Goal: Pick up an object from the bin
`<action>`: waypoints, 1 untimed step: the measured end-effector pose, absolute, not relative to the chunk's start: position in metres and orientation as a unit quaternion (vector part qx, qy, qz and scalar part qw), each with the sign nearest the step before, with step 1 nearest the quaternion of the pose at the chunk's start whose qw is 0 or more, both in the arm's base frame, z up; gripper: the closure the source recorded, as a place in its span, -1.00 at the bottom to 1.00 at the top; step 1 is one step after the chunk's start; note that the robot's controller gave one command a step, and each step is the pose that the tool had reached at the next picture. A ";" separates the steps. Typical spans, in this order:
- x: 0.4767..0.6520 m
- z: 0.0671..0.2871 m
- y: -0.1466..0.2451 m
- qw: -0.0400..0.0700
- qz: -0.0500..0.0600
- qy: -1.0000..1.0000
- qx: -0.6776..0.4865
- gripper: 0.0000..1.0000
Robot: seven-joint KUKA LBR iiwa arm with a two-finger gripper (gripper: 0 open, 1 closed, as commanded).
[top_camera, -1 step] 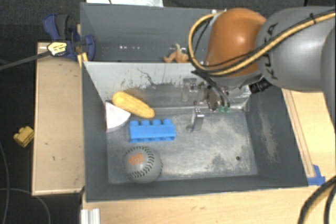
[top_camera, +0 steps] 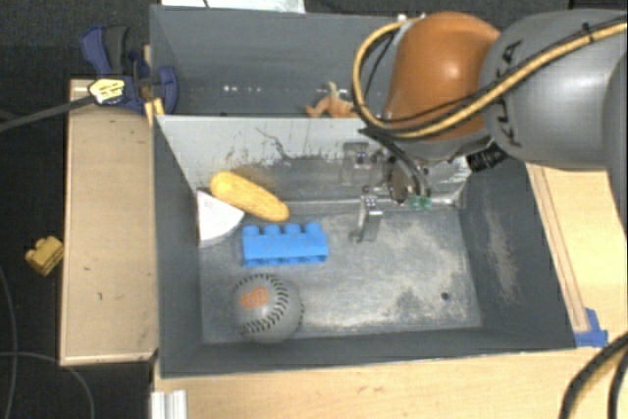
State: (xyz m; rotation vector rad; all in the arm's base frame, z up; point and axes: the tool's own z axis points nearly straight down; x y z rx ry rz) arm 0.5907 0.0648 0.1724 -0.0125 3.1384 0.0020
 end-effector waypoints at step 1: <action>0.590 0.138 0.089 0.004 0.000 0.999 -0.045 -1.00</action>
Offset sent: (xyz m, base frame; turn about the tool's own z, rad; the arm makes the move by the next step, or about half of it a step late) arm -0.0249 0.0897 -0.1024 -0.0325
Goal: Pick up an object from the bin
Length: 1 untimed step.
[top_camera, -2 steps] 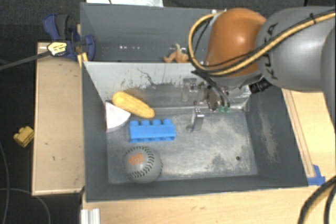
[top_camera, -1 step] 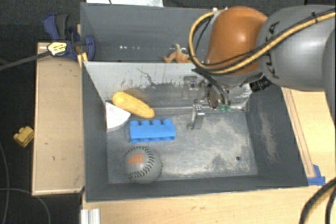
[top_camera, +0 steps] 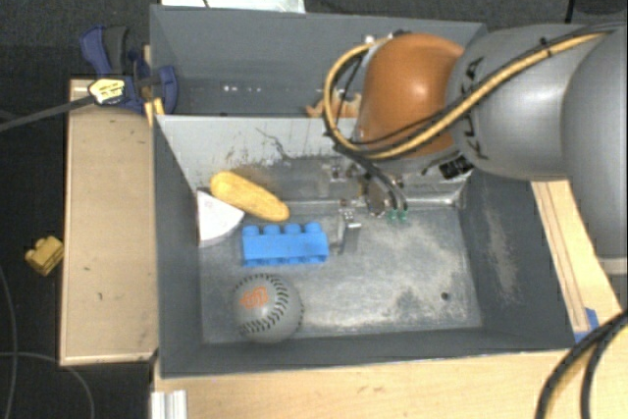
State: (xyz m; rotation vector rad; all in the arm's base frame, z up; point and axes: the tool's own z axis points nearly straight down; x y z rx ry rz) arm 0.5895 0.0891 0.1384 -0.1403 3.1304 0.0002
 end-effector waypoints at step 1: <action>0.574 0.086 0.139 0.002 0.001 1.000 -0.028 -1.00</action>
Offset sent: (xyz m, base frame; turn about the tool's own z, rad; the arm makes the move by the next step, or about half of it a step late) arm -0.0496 0.0333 -0.0684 -0.0088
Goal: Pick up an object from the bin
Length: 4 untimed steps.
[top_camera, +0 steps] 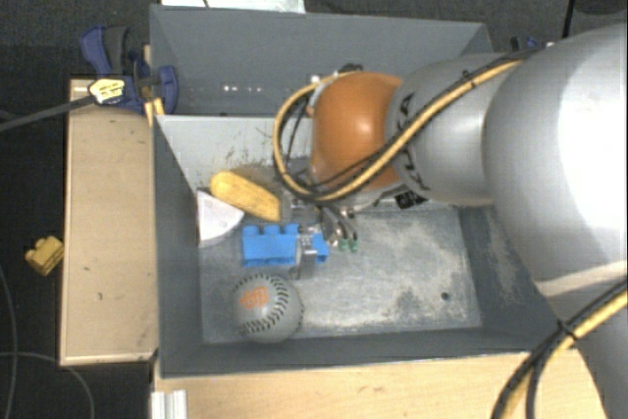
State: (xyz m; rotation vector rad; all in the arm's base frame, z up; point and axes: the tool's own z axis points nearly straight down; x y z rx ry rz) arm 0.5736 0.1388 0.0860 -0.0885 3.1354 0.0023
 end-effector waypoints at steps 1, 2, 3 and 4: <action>0.558 0.071 0.152 0.005 0.002 0.999 -0.034 -1.00; 0.567 0.072 0.135 0.001 0.001 0.999 0.043 1.00; 0.567 0.072 0.135 0.001 0.001 0.999 0.043 1.00; 0.566 0.075 0.135 0.000 0.001 0.999 0.042 1.00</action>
Offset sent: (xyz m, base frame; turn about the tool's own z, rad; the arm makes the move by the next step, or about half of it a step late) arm -0.0077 -0.0045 -0.0160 0.1415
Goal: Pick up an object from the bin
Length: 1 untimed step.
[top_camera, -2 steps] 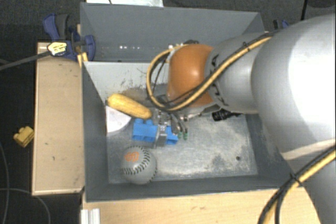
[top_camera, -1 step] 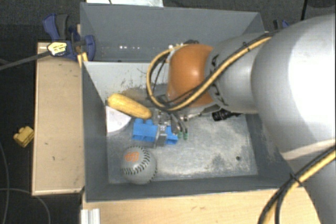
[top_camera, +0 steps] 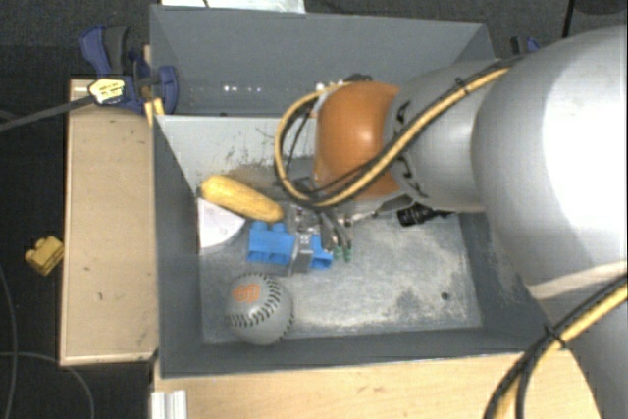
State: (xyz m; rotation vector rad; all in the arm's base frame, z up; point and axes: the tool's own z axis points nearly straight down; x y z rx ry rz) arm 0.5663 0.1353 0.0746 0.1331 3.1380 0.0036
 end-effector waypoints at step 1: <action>0.571 0.141 0.158 -0.001 0.000 1.000 -0.027 1.00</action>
Offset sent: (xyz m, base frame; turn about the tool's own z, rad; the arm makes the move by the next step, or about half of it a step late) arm 0.0058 0.0191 0.0416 -0.0447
